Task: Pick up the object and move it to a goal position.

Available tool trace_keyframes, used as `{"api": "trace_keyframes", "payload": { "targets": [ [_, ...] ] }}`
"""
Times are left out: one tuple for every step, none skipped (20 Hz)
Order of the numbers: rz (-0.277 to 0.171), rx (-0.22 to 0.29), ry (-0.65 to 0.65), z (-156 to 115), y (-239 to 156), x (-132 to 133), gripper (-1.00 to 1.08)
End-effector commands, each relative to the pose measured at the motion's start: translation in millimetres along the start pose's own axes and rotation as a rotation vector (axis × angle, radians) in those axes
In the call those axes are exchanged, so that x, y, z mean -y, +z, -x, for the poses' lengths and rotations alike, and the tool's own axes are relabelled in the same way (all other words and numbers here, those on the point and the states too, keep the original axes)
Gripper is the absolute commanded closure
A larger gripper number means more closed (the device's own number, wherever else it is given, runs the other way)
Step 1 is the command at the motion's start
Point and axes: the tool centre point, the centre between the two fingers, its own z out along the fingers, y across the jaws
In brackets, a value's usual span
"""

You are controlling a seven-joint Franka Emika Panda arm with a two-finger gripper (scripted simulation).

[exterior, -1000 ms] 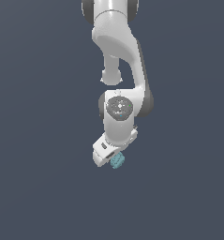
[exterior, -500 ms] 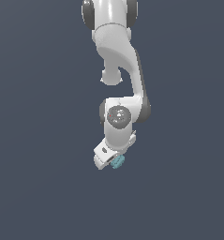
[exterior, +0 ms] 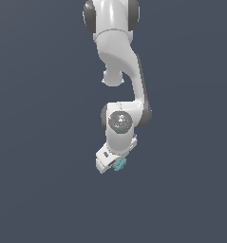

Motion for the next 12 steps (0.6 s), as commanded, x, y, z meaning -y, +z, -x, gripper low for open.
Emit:
{"api": "trace_keyframes", "payload": {
  "targets": [
    [0.000, 0.000, 0.000, -0.2, -0.2, -0.2, 1.08],
    [0.000, 0.000, 0.000, -0.2, -0.2, -0.2, 1.08],
    [0.000, 0.000, 0.000, -0.2, -0.2, -0.2, 1.08],
    [0.000, 0.000, 0.000, -0.2, -0.2, -0.2, 1.08],
    [0.000, 0.000, 0.000, -0.2, -0.2, -0.2, 1.08],
    [0.000, 0.000, 0.000, -0.2, -0.2, -0.2, 1.08],
    [0.000, 0.000, 0.000, -0.2, -0.2, -0.2, 1.08],
    [0.000, 0.000, 0.000, -0.1, -0.2, -0.1, 1.08],
    [0.000, 0.000, 0.000, 0.0, -0.4, -0.1, 1.08],
    [0.000, 0.000, 0.000, 0.4, -1.1, -0.2, 1.08],
    [0.000, 0.000, 0.000, 1.0, -2.2, -0.3, 1.08],
    [0.000, 0.000, 0.000, 1.8, -3.7, -0.5, 1.08]
  ]
}}
